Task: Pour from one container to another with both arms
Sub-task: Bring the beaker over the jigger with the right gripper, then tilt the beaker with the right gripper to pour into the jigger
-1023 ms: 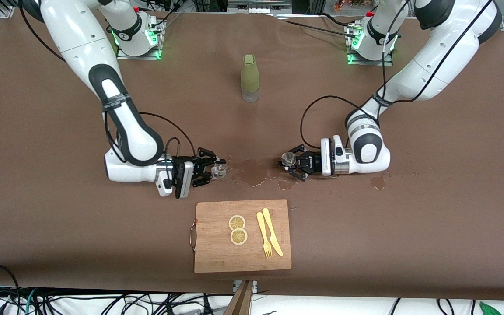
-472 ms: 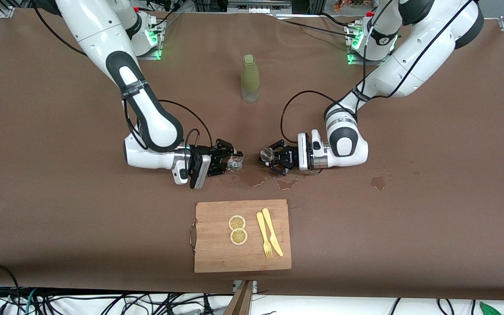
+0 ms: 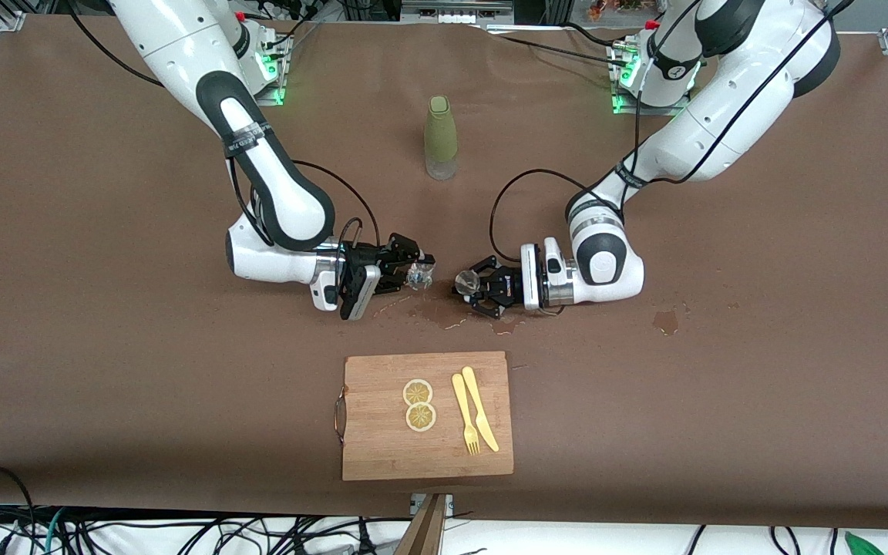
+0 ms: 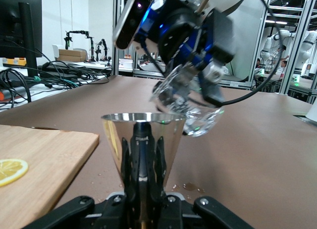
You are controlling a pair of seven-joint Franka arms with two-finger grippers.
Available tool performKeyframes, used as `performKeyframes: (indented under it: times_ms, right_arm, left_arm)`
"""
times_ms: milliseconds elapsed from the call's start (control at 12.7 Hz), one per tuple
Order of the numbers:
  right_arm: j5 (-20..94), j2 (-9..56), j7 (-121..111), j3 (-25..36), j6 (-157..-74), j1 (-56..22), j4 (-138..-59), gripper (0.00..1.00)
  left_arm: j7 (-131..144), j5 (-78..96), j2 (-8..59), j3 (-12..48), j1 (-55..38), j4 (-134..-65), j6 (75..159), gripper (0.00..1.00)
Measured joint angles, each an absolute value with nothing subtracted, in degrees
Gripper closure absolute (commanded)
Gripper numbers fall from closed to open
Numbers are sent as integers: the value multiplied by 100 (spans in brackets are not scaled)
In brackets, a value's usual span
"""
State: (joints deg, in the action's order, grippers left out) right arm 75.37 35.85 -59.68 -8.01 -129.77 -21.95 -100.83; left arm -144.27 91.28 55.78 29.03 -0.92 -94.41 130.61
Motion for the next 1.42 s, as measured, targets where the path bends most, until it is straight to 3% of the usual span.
performKeyframes:
  times_ms: [551, 1416]
  right_arm:
    - [7540, 2976, -4961, -813, -12983, -2442, -10499, 86]
    - [7540, 3028, -3763, -808, -13012, -2592, -10237, 86]
  left_arm:
    - [-14483, 9128, 5940, 2893, -194, -8949, 13256, 100]
    - [-14720, 9537, 6093, 2893, -554, -8752, 13279, 100]
